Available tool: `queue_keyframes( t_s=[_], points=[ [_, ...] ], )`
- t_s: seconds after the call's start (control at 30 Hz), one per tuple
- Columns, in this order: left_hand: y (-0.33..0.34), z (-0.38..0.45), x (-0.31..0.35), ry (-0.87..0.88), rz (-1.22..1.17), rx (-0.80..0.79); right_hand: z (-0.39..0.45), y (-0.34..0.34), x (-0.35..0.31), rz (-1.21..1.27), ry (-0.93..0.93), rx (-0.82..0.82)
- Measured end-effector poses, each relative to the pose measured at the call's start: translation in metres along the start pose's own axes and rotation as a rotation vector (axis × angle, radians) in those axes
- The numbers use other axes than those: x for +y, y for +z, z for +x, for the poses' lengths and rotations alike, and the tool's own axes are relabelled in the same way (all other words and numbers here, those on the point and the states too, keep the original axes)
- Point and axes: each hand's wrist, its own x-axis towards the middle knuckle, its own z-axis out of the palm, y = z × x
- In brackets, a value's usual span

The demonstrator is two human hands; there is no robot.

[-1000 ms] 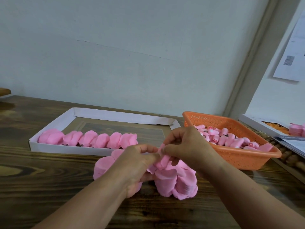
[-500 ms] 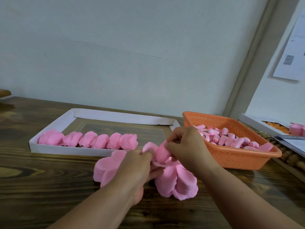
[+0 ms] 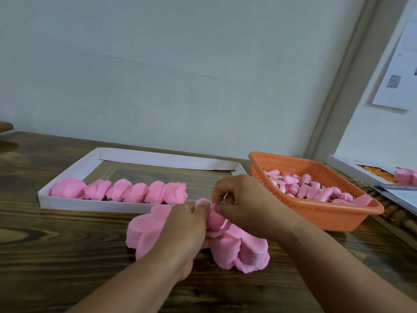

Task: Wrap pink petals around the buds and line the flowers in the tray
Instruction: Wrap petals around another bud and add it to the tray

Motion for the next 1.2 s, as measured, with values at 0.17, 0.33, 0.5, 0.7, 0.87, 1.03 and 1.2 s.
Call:
queue_keyframes(
  t_s=[0.17, 0.33, 0.5, 0.7, 0.87, 1.03, 1.2],
  points=[
    [0.003, -0.006, 0.001, 0.084, 0.086, -0.031, 0.004, -0.004, 0.004, 0.055, 0.075, 0.015],
    [0.001, -0.011, 0.005, 0.126, 0.146, -0.106, 0.004, -0.002, 0.002, 0.103, 0.071, -0.010],
    [-0.002, -0.015, 0.013, 0.118, 0.163, -0.155, 0.004, 0.000, 0.000, 0.065, 0.047, -0.028],
    [-0.004, -0.015, 0.013, 0.110, 0.198, -0.211, 0.003, 0.003, -0.002, 0.086, 0.057, -0.029],
    [-0.003, -0.015, 0.019, 0.105, 0.172, -0.223, 0.002, 0.003, -0.002, 0.136, 0.084, 0.065],
    [-0.007, -0.010, 0.023, 0.060, 0.098, -0.238, 0.004, 0.001, -0.001, 0.150, 0.110, 0.065],
    [-0.017, -0.001, 0.019, -0.008, -0.005, -0.260, 0.005, -0.003, 0.008, 0.367, 0.200, 0.106]
  ],
)
